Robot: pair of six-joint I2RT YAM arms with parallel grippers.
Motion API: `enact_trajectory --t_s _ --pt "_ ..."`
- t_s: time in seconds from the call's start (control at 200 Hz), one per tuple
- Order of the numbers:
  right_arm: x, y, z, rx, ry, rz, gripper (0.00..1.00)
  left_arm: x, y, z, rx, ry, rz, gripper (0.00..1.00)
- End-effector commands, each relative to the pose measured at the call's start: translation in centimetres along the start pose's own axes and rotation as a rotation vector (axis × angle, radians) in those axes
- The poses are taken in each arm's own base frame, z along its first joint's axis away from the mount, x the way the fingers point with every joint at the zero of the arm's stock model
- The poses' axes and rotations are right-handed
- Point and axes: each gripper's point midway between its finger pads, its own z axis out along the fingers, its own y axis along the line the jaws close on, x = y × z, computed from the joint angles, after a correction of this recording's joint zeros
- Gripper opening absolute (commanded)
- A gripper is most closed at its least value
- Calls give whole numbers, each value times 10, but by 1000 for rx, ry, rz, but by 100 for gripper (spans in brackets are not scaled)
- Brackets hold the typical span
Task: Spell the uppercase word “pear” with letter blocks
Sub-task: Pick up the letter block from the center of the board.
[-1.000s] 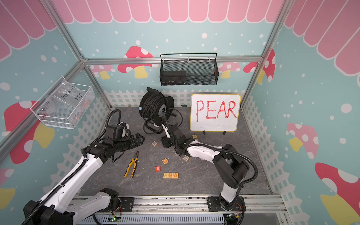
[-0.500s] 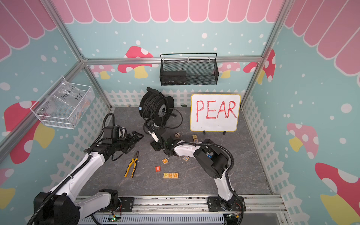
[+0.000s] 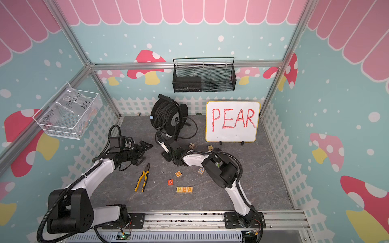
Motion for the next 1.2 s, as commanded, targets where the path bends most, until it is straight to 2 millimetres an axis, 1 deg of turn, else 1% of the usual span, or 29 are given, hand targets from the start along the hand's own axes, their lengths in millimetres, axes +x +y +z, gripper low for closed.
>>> enact_trajectory --t_s 0.0,0.17,0.295,0.656,0.761,0.906,1.011,1.191 --pt "13 8 8 -9 74 -21 63 -3 -4 -1 44 -3 -8 99" --pt "13 13 10 -16 127 -37 62 -4 -4 -3 64 2 -24 99" --pt "22 15 15 -17 198 -57 62 -4 -3 -3 74 4 -35 99" --pt "33 8 18 64 308 -103 59 -4 -6 -5 95 4 -39 99" --pt "36 11 18 65 320 -108 58 -3 -6 -5 97 6 -41 99" --pt "39 14 20 55 330 -105 55 -3 -6 -6 100 3 -40 99" --pt "40 17 23 41 336 -100 51 -4 -6 -6 101 0 -40 99" --pt "38 15 23 54 339 -93 44 -4 -5 -6 102 -1 -44 99"
